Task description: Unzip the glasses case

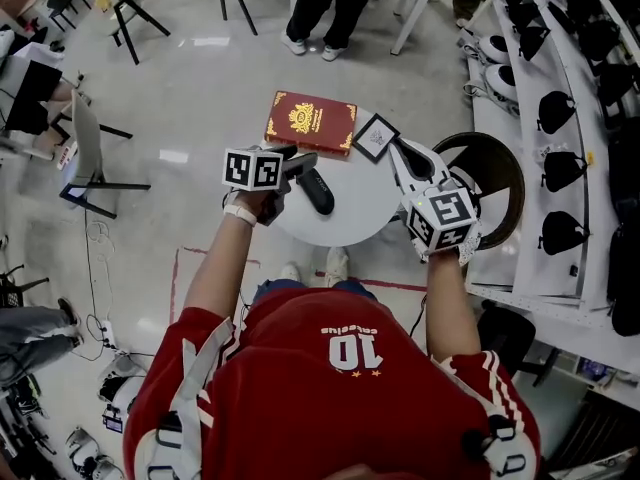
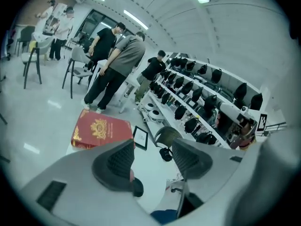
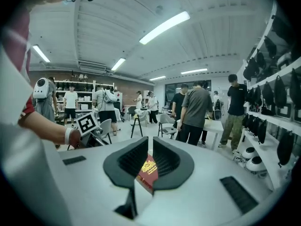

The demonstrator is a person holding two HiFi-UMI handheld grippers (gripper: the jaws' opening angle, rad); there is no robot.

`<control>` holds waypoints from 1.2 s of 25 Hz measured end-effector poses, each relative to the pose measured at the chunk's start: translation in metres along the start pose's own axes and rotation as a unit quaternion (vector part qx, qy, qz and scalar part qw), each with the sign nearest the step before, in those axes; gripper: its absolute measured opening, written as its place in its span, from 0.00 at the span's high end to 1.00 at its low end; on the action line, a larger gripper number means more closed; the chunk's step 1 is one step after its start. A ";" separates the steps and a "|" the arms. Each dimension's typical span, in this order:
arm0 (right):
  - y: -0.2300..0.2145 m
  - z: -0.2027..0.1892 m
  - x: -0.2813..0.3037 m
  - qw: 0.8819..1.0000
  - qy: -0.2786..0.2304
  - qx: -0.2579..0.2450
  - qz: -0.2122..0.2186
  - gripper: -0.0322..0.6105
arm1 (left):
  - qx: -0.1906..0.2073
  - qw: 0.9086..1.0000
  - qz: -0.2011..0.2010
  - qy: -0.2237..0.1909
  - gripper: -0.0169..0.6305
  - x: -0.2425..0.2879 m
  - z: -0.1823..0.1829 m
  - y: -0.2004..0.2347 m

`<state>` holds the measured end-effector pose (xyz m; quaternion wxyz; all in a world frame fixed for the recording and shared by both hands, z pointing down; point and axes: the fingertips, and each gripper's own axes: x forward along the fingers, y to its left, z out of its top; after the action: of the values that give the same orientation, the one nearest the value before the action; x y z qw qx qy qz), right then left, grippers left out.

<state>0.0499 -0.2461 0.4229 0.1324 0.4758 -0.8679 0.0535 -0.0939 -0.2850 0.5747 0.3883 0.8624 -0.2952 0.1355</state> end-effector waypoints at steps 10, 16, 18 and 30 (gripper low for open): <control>-0.042 0.002 -0.021 0.994 -0.023 0.057 -0.095 0.92 | 0.145 0.973 0.092 -0.154 0.79 -0.036 0.080 -0.063; -0.044 0.021 -0.033 0.991 -0.046 0.043 -0.118 0.92 | 0.193 0.940 0.143 -0.242 0.92 -0.073 0.124 -0.088; -0.043 0.031 -0.037 0.990 -0.056 0.034 -0.128 0.92 | 0.196 0.932 0.143 -0.268 0.96 -0.086 0.135 -0.096; -0.025 0.067 -0.051 0.982 -0.108 0.030 -0.151 0.93 | 0.262 0.907 0.156 -0.290 0.96 -0.125 0.156 -0.131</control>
<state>0.0845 -0.2329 0.3431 0.0305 0.6084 -0.7930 0.0069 -0.1112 -0.2830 0.3366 0.0195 0.8774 -0.4792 0.0104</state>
